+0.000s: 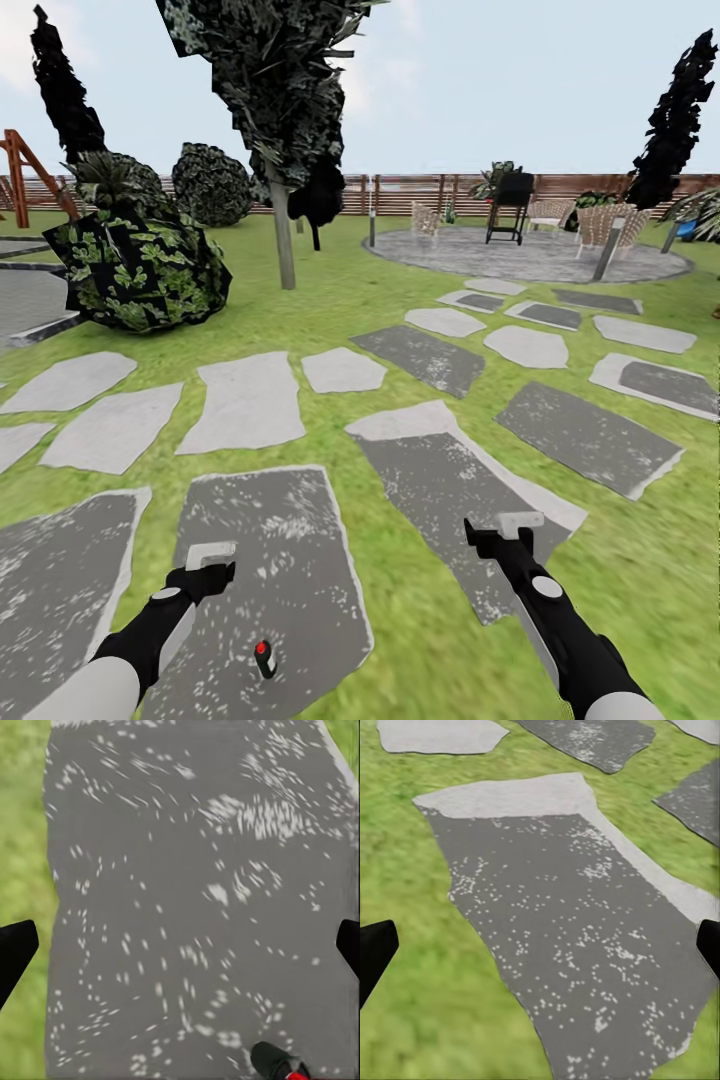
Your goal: In the garden, pick up the pesticide atomizer on the floor and spray pesticide onto both trees until each tree trunk is fully covered.
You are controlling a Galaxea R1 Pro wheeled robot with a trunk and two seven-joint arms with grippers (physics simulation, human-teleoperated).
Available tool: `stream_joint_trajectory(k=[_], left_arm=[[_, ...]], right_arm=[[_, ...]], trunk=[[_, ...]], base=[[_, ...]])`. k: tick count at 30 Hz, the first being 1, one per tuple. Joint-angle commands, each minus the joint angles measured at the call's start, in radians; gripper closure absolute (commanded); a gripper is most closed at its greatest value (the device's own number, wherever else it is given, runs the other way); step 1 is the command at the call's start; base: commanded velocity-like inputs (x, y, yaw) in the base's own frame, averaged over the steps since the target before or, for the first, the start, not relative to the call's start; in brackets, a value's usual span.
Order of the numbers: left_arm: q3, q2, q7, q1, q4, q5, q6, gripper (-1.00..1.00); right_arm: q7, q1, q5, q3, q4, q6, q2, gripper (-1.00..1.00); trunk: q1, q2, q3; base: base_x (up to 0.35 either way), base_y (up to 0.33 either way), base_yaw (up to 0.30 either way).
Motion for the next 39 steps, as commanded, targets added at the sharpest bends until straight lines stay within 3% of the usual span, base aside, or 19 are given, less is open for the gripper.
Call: stream_joint_trajectory(k=[1, 7, 19, 23, 39], left_arm=[[0.002, 0.0, 0.001, 0.0, -0.002, 0.0, 0.005, -1.0], [0.0, 0.0, -0.001, -0.001, -0.002, 0.0, 0.006, -1.0], [-0.001, 0.0, -0.006, -0.002, -0.003, 0.001, 0.018, -1.0], [-0.001, 0.0, -0.007, -0.003, -0.002, 0.001, 0.018, -1.0], [0.002, -0.002, -0.004, -0.003, -0.002, 0.0, 0.005, -1.0]], right_arm=[[0.001, 0.0, 0.0, 0.0, 0.001, -0.003, 0.0, -1.0], [0.002, 0.0, 0.0, 0.001, 0.0, -0.003, 0.0, -1.0], [0.001, 0.0, 0.0, 0.0, -0.004, -0.003, 0.0, -1.0], [0.0, 0.0, 0.0, -0.001, -0.004, -0.001, 0.0, -1.0], [0.0, 0.0, -0.001, -0.006, -0.003, 0.002, 0.0, -1.0]], trunk=[[0.0, 0.0, -0.001], [0.0, 0.0, -0.001], [0.0, 0.0, -0.001], [0.015, -0.028, -0.014], [0.015, -0.028, -0.034]], base=[[0.083, -0.272, 0.0], [0.087, -0.211, 0.0], [0.02, -0.019, 0.0], [0.0, 0.0, 0.0], [-0.066, -0.065, 0.0]])
